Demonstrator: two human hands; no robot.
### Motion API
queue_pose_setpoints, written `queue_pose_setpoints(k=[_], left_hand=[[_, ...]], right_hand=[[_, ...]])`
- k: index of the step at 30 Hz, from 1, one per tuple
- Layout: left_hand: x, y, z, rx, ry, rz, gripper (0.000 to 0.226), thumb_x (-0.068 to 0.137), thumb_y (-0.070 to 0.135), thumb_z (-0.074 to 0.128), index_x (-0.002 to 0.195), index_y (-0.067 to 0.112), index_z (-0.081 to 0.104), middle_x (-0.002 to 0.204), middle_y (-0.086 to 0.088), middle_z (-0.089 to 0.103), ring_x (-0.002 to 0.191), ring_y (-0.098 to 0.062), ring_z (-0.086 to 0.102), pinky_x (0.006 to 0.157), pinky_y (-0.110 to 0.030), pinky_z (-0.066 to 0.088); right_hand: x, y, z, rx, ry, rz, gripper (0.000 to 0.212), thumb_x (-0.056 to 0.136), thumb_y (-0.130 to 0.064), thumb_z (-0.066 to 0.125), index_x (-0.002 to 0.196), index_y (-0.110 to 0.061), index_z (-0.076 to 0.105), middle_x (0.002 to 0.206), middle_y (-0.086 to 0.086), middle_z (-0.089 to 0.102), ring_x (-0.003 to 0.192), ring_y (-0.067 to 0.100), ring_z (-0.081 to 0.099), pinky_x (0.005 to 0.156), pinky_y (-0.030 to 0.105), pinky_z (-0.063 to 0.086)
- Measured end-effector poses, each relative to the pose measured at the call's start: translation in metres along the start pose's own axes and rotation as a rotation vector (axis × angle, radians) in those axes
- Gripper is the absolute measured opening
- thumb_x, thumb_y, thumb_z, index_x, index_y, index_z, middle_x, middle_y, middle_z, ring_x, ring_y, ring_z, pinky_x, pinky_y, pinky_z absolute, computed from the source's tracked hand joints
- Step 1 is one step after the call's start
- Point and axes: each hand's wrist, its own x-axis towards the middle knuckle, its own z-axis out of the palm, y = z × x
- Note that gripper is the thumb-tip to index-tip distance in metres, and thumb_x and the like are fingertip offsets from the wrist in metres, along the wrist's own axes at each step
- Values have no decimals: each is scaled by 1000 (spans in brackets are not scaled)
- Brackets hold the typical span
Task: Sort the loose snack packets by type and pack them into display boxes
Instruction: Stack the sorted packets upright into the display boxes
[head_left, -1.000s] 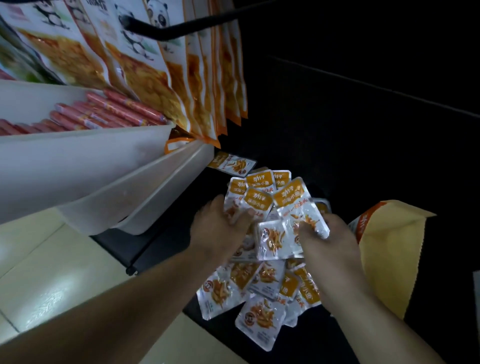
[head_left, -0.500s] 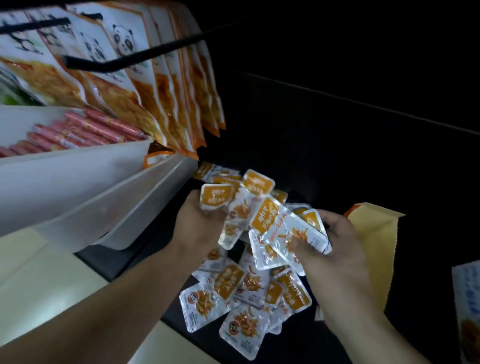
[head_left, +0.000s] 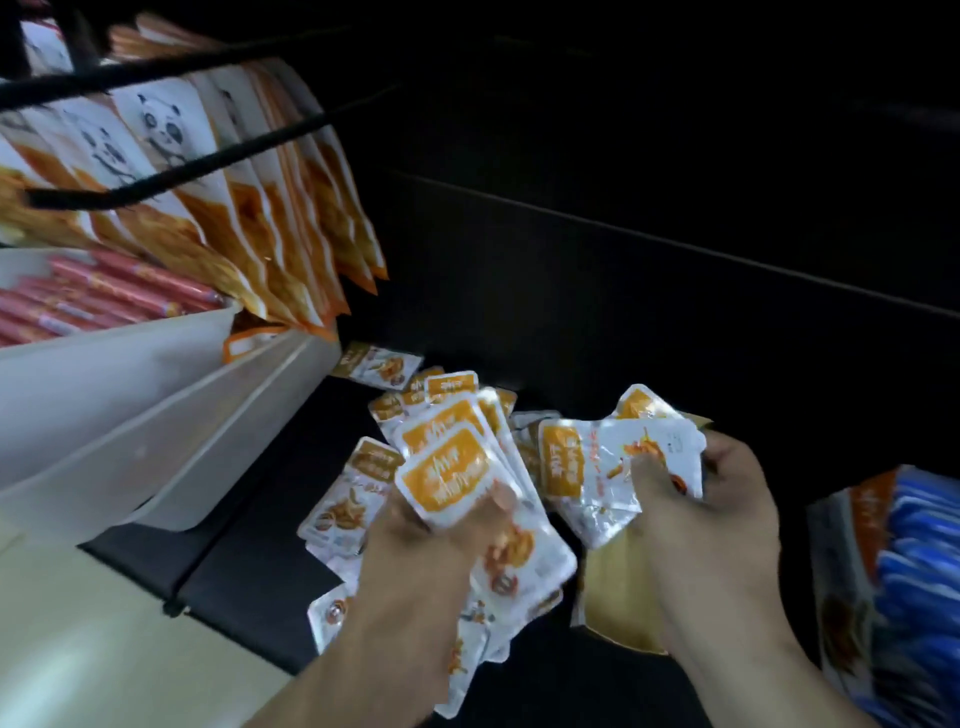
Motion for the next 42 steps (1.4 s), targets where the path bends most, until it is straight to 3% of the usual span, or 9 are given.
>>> queue_pose_setpoints(k=[4, 10, 14, 17, 20, 26, 30, 35, 42], left_hand=[[-16, -22, 20, -66, -53, -61, 37, 76, 24, 83, 111, 16, 74, 103, -10, 80, 96, -30, 78, 92, -53, 58], [-12, -19, 29, 18, -124, -72, 42, 91, 41, 71, 132, 37, 60, 118, 2, 77, 106, -21, 75, 98, -50, 57], [-11, -19, 32, 149, -89, 9, 25, 94, 38, 69, 118, 37, 63, 93, 7, 80, 79, 1, 75, 57, -10, 54], [-12, -10, 37, 241, -122, 109, 21, 97, 26, 68, 117, 28, 63, 104, 6, 79, 92, -10, 77, 71, -24, 61], [-10, 6, 38, 326, -157, 207, 16, 98, 19, 68, 113, 21, 62, 102, 0, 79, 92, -16, 78, 79, -40, 64], [-10, 22, 38, 670, -428, 275, 12, 100, 25, 66, 107, 34, 63, 81, 24, 72, 80, 8, 68, 68, -11, 53], [-3, 36, 36, 803, -478, 254, 11, 99, 29, 68, 104, 37, 63, 78, 20, 69, 77, 3, 66, 72, -16, 52], [-9, 36, 44, 885, -609, 247, 26, 99, 18, 68, 114, 39, 64, 106, 19, 75, 101, 4, 69, 80, -13, 54], [-24, -12, 61, 471, -375, 302, 40, 99, 22, 66, 132, 38, 51, 114, 16, 74, 105, -1, 71, 83, -15, 58]], right_hand=[[-5, 5, 1, 92, -19, 105, 15, 96, -20, 71, 105, -26, 61, 95, 1, 77, 86, 21, 77, 81, 48, 63], [-7, 7, -21, 3, -269, 161, 28, 99, -7, 62, 106, -33, 67, 100, -7, 77, 95, 15, 75, 87, 45, 61], [-6, 8, -34, -107, -445, 166, 40, 98, 0, 56, 110, -35, 69, 104, -6, 78, 99, 15, 74, 92, 47, 58], [-6, 9, -38, -92, -502, 234, 33, 98, -6, 58, 104, -35, 74, 93, -8, 79, 86, 10, 76, 80, 38, 58], [-1, 12, -38, 1, -436, 344, 30, 103, -30, 56, 88, -45, 77, 90, -4, 80, 80, 20, 78, 86, 48, 59], [4, -2, -64, -129, -625, 169, 22, 97, -26, 68, 116, -35, 67, 107, -8, 78, 99, 12, 75, 91, 43, 57], [9, -2, -71, -95, -602, 237, 23, 106, -27, 54, 110, -21, 75, 106, 5, 79, 100, 26, 75, 91, 48, 60], [0, -4, -70, -121, -768, 185, 34, 86, -24, 74, 120, -26, 69, 113, 1, 77, 107, 20, 74, 99, 47, 55], [-11, 1, -52, 58, -415, 158, 38, 103, -3, 50, 122, -33, 64, 110, -4, 77, 101, 18, 76, 85, 43, 62]])
